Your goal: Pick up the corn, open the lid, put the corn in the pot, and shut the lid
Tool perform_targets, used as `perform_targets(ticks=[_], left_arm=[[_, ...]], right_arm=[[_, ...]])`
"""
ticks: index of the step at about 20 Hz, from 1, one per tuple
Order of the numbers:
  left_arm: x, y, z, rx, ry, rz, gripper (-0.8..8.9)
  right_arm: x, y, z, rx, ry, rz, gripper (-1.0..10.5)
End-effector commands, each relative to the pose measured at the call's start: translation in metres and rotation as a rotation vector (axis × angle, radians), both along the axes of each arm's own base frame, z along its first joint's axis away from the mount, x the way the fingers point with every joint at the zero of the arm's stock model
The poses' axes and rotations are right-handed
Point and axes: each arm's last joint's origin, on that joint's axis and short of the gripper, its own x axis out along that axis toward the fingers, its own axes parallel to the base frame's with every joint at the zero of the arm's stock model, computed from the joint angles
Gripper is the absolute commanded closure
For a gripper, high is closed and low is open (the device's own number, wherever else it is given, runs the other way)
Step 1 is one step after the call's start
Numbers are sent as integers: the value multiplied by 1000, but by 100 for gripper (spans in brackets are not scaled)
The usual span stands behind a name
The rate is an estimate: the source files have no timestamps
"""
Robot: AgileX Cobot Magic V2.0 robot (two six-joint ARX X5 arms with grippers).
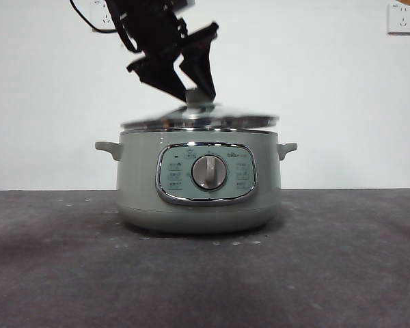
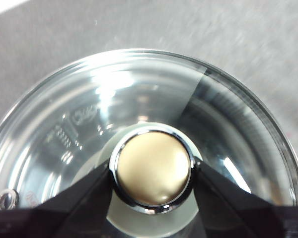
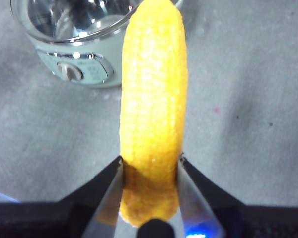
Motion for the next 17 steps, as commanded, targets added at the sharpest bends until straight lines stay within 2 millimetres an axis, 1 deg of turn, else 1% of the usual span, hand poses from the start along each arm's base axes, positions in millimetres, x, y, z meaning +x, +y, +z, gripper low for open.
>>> perform_targets(ticks=[1,3,5,7,9,11,13,15,17], left_arm=[[-12,5,31,-61,-94,-13,822],[-19,10,44,-76,-122,-10,822],[-29,21,61,-93,-154,2,822],[-44,34,80,-107,-182,13,822],[-61,53,101,-120,-216,39,822],[-79,76,120,-130,-245,78,822],[-95,97,132,-124,-257,120,822],[-110,117,140,-105,-254,159,822],[-122,130,144,-77,-246,183,822]], right_arm=[[1,0,1,11,-9,-3,958],[3,1,2,15,-22,-3,958],[8,3,4,35,-47,9,958],[17,8,6,79,-71,50,958],[33,15,6,123,-93,93,959],[53,22,7,140,-90,113,959],[76,30,11,150,-72,130,959],[102,40,18,147,-55,139,959],[126,55,26,144,-41,164,959]])
